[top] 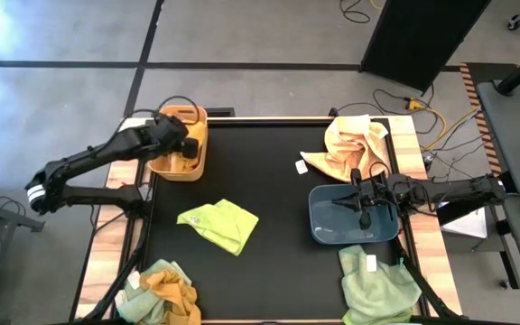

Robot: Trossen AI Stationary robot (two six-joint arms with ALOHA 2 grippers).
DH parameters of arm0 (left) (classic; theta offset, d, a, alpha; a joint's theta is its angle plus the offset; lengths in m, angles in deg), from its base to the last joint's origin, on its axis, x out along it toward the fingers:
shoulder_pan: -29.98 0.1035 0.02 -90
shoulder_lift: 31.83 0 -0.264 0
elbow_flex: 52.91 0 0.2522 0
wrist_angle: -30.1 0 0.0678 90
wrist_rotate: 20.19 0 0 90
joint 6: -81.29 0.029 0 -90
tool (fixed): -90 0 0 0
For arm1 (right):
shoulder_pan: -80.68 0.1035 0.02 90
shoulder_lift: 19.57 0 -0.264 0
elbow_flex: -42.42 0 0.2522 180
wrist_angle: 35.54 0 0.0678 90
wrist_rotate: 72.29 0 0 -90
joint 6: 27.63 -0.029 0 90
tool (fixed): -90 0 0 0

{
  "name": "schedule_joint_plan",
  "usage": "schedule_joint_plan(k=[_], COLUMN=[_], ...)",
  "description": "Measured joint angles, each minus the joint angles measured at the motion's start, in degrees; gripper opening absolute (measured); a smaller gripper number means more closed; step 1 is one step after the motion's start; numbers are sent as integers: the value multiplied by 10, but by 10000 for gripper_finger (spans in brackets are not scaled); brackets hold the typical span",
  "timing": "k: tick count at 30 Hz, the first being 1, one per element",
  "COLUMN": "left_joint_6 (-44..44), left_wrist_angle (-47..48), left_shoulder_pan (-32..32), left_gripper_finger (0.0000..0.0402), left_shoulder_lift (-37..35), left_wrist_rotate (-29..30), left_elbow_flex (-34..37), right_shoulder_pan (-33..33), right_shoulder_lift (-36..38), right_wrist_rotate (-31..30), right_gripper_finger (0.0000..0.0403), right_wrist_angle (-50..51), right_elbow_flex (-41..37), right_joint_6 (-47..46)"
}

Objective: Sort towels by color in basket
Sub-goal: Put the top yellow microfiber cloth into the yellow bin

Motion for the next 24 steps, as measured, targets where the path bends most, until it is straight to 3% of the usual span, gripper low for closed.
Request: schedule_joint_plan(k=[9,17,24], left_joint_6=[-11,60,108], left_wrist_angle=[33,12,-3], left_shoulder_pan=[39,100,114], left_gripper_finger=[0,0,0], left_shoulder_lift=[93,171,222], left_wrist_rotate=[-33,-105,-112], left_elbow_flex=[47,55,56], right_shoulder_pan=[0,0,0], right_shoulder_lift=[0,0,0], right_wrist_rotate=[0,0,0], right_gripper_finger=[13,13,13], right_wrist_angle=[0,0,0], right_elbow_flex=[0,0,0], right_joint_6=[0,0,0])
